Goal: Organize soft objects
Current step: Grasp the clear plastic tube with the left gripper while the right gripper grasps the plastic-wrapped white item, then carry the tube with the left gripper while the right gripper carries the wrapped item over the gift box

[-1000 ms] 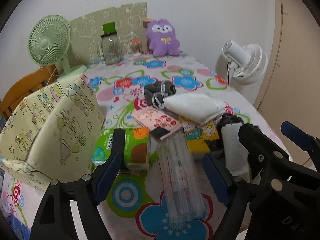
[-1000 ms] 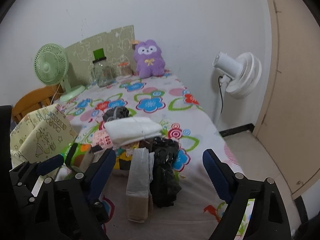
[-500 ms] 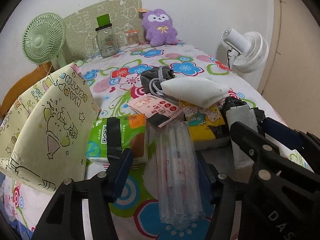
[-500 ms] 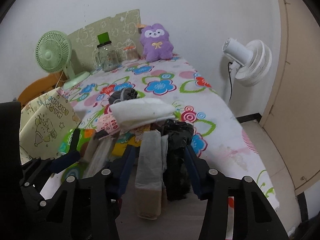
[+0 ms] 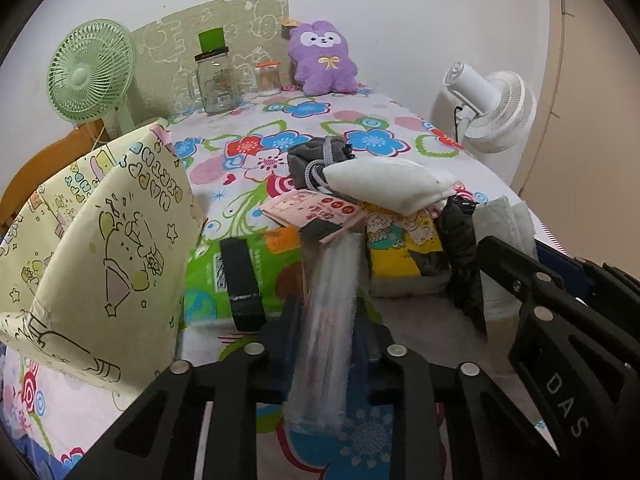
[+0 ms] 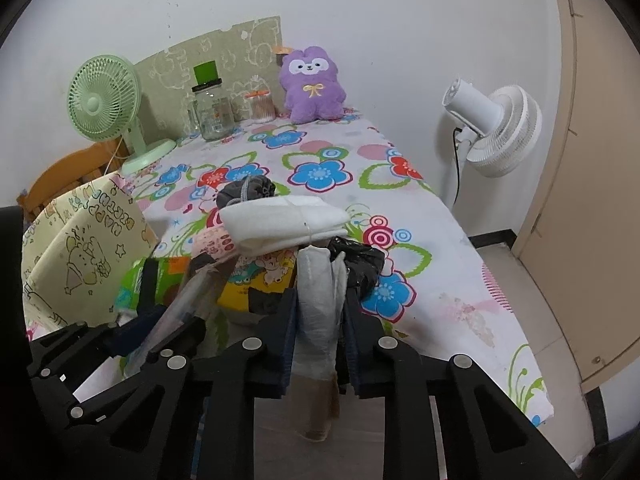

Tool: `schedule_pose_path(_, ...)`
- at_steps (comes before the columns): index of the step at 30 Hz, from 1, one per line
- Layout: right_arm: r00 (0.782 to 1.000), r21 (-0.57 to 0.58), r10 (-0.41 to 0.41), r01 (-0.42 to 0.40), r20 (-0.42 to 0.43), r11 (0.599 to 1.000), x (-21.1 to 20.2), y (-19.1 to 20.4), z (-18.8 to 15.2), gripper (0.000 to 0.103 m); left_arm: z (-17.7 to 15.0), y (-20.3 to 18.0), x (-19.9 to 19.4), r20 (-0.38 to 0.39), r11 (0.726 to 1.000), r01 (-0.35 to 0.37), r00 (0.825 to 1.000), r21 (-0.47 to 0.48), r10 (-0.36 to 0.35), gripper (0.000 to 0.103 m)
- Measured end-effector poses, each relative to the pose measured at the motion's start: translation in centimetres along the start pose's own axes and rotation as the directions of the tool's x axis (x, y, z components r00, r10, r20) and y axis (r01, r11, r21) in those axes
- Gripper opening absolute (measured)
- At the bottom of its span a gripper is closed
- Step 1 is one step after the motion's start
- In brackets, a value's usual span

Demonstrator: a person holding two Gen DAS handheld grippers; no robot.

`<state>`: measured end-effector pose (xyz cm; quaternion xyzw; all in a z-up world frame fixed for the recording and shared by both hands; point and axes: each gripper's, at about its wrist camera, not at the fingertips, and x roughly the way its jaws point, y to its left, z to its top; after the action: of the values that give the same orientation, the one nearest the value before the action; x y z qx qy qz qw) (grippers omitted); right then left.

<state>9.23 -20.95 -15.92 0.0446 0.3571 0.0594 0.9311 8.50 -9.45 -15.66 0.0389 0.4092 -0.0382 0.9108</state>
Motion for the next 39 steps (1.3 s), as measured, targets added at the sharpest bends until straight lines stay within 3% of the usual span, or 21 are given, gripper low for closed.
schedule_pose_path(5, 1.000, -0.012, -0.023, 0.023, 0.019, 1.000, -0.6, 0.4, 0.3, 0.021, 0.1, 0.0, -0.6, 0.002, 0.999, 0.035, 0.999, -0.002, -0.035, 0.016)
schedule_pose_path(21, 0.997, -0.004, -0.013, 0.014, 0.073, 1.000, -3.4, 1.1, 2.8, 0.021, 2.3, 0.4, -3.7, 0.073, 0.998, 0.067, 0.995, -0.014, -0.066, 0.015)
schedule_pose_path(39, 0.988, -0.021, 0.018, -0.015, 0.153, 1.000, -7.6, 2.9, 6.7, 0.021, 5.4, 1.3, -8.5, 0.167, 0.999, 0.034, 0.985, -0.003, -0.033, 0.015)
